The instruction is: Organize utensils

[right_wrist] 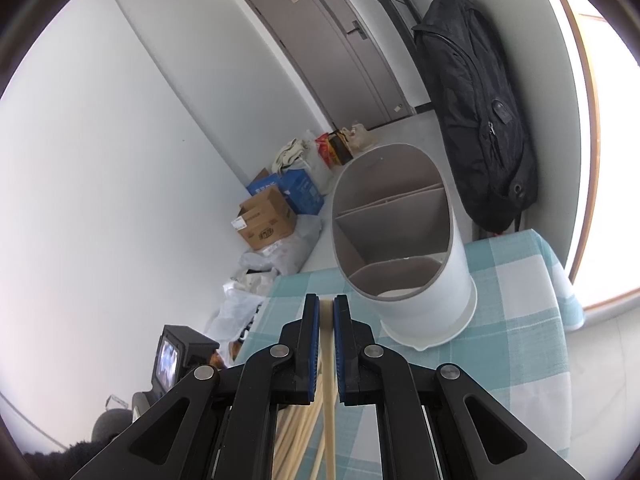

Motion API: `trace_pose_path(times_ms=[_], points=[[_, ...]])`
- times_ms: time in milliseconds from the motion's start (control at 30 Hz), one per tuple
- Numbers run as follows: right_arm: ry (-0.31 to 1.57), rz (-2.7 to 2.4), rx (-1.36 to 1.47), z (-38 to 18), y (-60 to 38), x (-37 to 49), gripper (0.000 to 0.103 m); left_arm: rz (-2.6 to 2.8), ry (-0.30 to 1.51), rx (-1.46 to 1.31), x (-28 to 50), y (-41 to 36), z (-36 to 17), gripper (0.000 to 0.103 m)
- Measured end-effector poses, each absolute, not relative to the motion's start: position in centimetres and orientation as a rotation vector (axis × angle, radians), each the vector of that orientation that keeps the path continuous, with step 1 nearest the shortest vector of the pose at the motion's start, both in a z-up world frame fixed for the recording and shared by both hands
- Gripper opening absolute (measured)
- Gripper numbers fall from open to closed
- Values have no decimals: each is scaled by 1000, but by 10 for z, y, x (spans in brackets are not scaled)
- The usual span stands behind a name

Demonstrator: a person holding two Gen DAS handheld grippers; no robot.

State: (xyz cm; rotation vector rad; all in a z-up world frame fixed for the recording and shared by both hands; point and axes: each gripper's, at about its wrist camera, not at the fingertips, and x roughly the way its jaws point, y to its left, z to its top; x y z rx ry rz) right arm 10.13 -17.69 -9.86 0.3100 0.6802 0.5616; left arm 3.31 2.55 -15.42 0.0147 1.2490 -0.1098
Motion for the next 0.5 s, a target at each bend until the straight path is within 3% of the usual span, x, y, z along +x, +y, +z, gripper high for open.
trace_pose_path(times_ms=[233, 300, 400, 500], points=[[683, 576, 310, -98, -173, 102, 7, -79, 1268, 20, 38, 26, -154, 29], [681, 578, 301, -98, -172, 102, 7, -82, 1256, 30, 40, 23, -154, 25], [680, 578, 299, -98, -172, 102, 7, -104, 1254, 19, 45, 19, -153, 6], [681, 575, 301, -98, -174, 102, 7, -107, 1240, -15, 51, 21, -152, 2]])
